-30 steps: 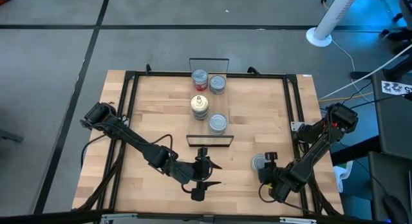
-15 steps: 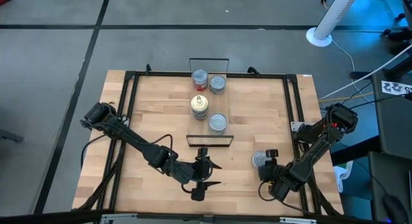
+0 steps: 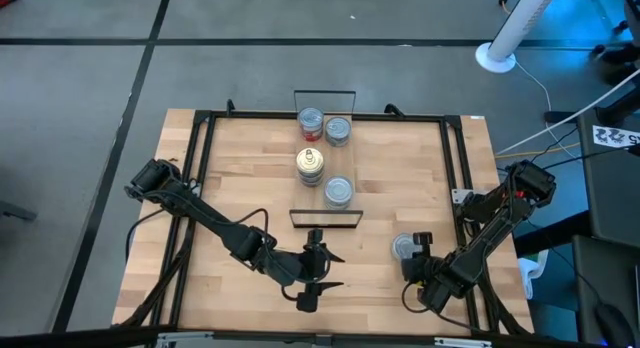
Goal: Stack canned seafood by type on shelf
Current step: Stack the green tuna can on top of the other green tuna can on the shelf
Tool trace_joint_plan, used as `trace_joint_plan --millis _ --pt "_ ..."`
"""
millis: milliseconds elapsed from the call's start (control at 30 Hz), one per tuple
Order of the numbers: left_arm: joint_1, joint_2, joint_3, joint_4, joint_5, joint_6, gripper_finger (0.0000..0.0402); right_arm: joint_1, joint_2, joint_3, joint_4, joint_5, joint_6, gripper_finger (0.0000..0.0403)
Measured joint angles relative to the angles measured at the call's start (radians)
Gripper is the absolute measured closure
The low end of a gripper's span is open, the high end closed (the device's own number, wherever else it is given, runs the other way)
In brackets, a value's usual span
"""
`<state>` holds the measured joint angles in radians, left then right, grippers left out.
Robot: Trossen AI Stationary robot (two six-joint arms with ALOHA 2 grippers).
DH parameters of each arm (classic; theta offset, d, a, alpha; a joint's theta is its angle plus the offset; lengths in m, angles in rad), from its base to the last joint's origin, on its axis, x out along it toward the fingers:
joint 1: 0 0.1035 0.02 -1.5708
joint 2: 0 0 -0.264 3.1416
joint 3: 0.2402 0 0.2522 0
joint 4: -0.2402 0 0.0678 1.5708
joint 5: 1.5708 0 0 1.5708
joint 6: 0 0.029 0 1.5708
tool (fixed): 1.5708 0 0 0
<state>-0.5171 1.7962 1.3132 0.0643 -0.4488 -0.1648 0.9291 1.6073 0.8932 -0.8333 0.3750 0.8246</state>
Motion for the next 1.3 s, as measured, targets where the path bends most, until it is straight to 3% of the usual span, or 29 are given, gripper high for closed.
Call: trace_joint_plan --millis 400,833,1300 --pt "0.000 -0.006 0.000 0.000 0.000 0.021 0.0164 -0.029 0.000 0.014 0.001 -0.006 -0.003 0.0402" --pt "0.001 -0.009 0.000 0.000 0.000 0.062 0.0164 -0.146 0.000 0.084 0.001 0.002 -0.180 0.0403" --pt "0.022 -0.004 0.000 0.008 0.000 0.086 0.0164 -0.166 0.000 0.116 0.012 0.018 -0.254 0.0403"
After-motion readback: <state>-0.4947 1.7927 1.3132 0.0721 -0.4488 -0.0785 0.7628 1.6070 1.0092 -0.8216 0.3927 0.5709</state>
